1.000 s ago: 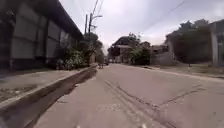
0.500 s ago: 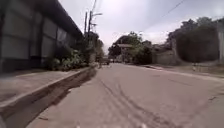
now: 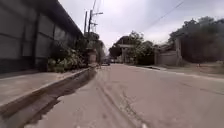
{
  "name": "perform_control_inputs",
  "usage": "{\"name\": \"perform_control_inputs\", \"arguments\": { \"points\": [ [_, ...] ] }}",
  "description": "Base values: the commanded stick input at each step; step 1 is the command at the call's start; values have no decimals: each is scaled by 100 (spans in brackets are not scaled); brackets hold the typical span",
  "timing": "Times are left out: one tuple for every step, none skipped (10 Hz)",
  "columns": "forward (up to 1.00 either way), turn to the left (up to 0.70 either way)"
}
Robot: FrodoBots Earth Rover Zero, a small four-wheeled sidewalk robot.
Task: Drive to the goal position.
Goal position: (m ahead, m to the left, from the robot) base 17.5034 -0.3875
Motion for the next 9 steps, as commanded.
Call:
{"name": "perform_control_inputs", "arguments": {
  "points": [
    [100,0],
    [100,0],
    [100,0],
    [100,0],
    [100,0],
    [100,-6],
    [100,-21],
    [100,-33],
    [100,-33]
  ]
}}
